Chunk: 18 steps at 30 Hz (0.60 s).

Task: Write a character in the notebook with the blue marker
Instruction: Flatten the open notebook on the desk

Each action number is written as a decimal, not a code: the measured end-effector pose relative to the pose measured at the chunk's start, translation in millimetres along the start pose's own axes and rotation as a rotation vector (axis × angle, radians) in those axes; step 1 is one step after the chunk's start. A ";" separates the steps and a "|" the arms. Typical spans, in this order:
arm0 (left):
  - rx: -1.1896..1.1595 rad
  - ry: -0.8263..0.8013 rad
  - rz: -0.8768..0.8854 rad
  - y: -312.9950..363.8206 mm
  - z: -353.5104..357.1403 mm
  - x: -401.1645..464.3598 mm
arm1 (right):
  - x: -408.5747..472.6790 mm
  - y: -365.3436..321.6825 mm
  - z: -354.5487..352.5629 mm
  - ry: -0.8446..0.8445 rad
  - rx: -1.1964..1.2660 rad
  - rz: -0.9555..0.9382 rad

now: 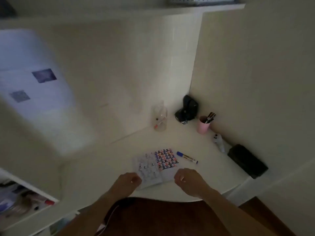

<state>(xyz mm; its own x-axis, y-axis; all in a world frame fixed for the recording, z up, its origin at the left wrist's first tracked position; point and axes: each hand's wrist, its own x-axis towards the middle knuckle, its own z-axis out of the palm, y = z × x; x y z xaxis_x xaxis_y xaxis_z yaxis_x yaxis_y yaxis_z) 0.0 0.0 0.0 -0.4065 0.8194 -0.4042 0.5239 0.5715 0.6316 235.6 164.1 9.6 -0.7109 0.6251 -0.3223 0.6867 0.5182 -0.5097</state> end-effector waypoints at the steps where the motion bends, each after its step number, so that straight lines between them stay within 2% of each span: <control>1: 0.018 0.004 0.047 1.0 1.9 14.3 | 13.1 3.9 2.3 -0.010 -0.010 -0.023; 6: 0.193 -0.023 0.193 -20.4 33.5 75.8 | 65.6 33.4 24.5 -0.132 -0.143 -0.025; 10: 0.453 0.139 0.424 -75.9 82.3 127.0 | 107.5 84.3 69.2 -0.066 -0.278 -0.036; 12: 0.527 0.153 0.501 -97.8 103.2 147.1 | 120.9 107.3 98.6 -0.046 -0.343 -0.061; 14: 0.534 0.169 0.563 -113.9 119.7 160.5 | 130.9 127.6 124.0 0.011 -0.395 -0.109; 18: 0.540 0.247 0.633 -131.7 137.5 174.4 | 142.1 161.3 160.4 0.253 -0.394 -0.233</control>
<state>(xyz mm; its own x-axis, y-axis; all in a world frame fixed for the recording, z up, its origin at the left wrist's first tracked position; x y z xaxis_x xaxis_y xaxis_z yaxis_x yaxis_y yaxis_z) -37.0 73.8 -244.6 -0.0364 0.9930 0.1122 0.9646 0.0056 0.2637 221.1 242.9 -246.4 -0.8260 0.5636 -0.0085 0.5546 0.8100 -0.1905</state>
